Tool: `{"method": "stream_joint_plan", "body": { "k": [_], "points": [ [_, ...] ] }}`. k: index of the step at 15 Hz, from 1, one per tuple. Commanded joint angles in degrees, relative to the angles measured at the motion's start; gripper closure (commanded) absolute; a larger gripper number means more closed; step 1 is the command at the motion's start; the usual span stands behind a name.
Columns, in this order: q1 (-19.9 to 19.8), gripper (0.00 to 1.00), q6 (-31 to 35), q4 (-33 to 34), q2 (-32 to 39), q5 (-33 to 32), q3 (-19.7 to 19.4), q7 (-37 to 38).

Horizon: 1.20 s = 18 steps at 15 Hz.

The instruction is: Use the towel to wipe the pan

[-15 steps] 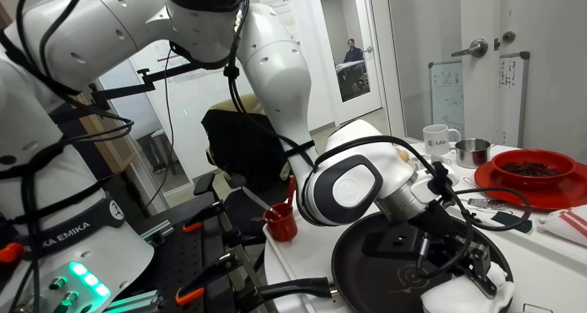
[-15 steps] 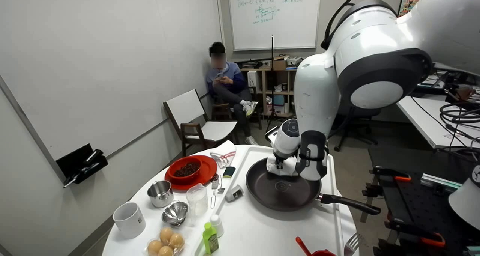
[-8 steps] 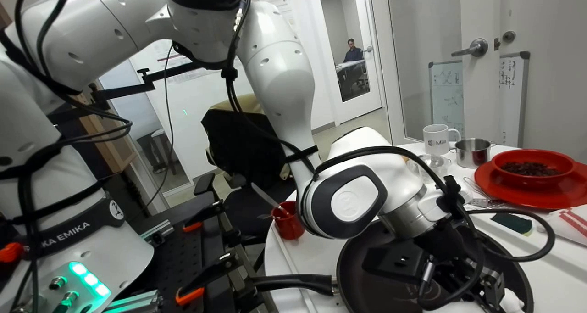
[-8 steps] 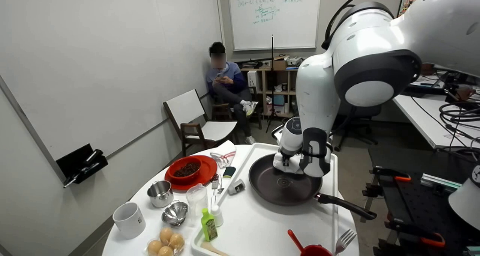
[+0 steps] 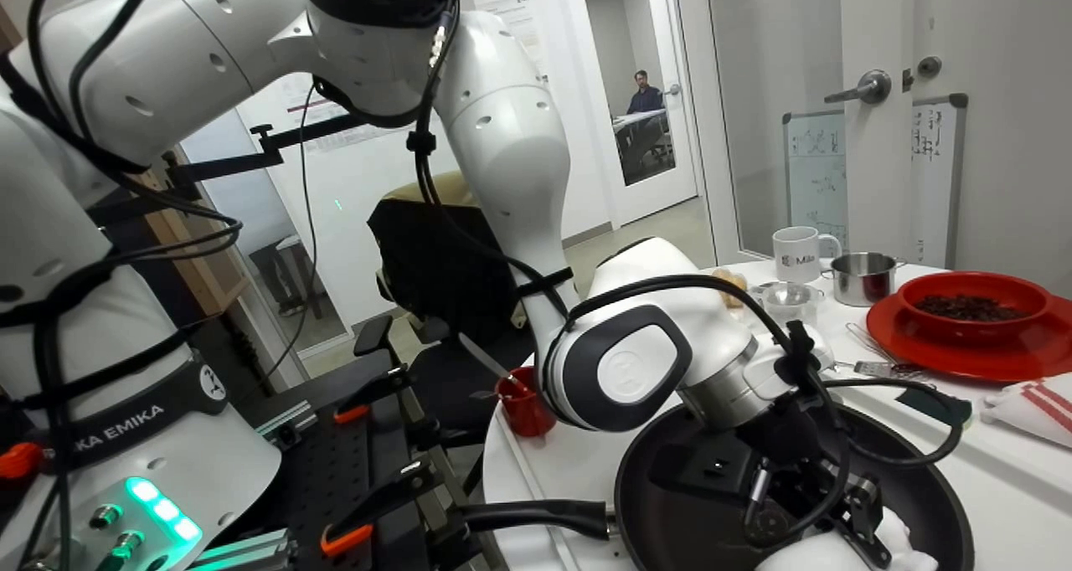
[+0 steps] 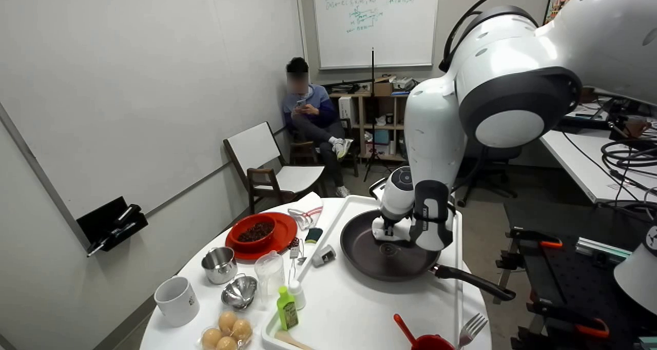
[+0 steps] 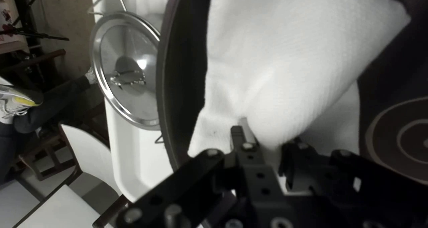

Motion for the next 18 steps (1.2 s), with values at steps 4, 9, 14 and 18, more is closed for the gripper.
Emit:
{"method": "stream_joint_plan", "body": {
  "k": [4,9,14,18],
  "points": [
    [2.47,0.92,2.71,-0.07,-0.15,2.6,0.05,0.73],
    [5.08,0.92,1.49,3.29,0.78,4.91,-0.57,1.2],
    [7.48,0.92,1.7,3.28,1.78,6.16,-0.54,1.18],
    [9.18,0.92,1.7,2.93,2.34,6.27,-0.25,1.06]
  ]
}}
